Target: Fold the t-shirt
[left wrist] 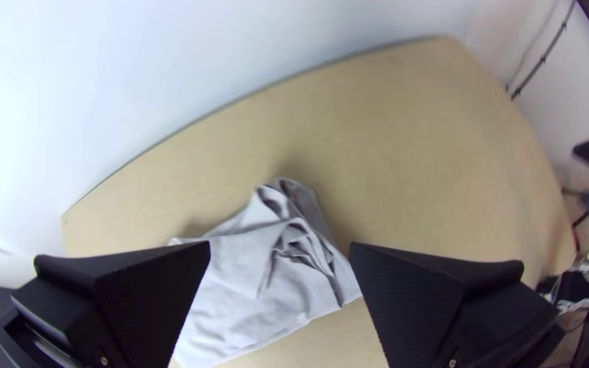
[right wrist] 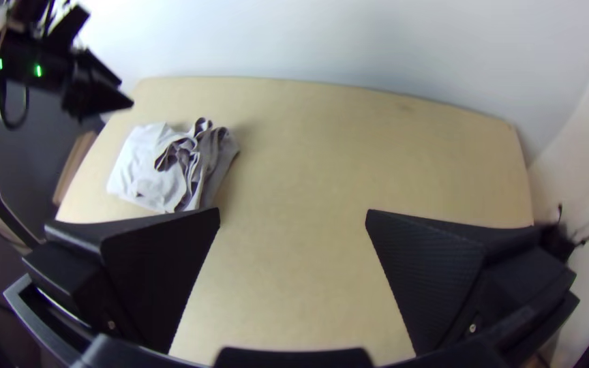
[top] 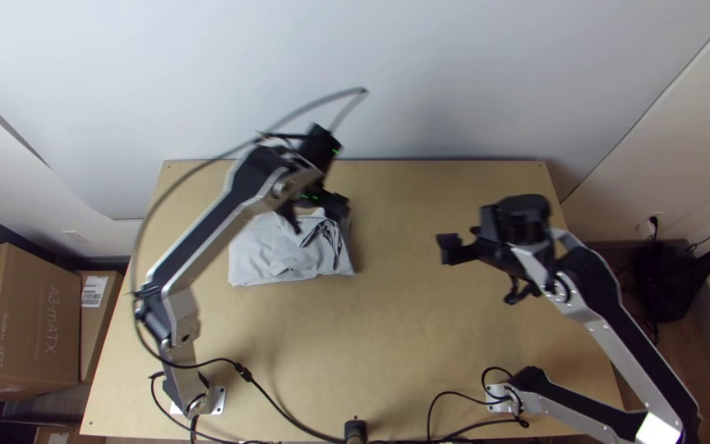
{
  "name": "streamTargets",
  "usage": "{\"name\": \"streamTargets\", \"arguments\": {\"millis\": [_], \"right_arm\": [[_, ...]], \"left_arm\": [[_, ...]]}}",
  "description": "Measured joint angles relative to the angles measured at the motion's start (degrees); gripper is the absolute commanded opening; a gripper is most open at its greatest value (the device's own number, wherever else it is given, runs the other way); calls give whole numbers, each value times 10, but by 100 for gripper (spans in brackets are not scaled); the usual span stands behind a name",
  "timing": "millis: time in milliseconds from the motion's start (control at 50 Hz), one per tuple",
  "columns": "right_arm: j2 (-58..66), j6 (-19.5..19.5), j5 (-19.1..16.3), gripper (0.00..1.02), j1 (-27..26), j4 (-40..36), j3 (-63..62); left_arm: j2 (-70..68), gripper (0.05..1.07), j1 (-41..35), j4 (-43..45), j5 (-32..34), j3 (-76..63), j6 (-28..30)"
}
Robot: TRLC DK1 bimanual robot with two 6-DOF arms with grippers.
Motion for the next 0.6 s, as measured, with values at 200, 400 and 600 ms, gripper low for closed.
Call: {"name": "streamTargets", "arguments": {"millis": [200,400,600], "right_arm": [[121,-116,55,99,125,52,61],[240,-206,89,99,210,169,101],[350,-268,110,99,250,296,109]], "left_arm": [[-107,103,100,-14,34,-12,-11],[-188,103,236,-18,103,-57,-15],[-274,103,394,-19,156,-116,3]]}}
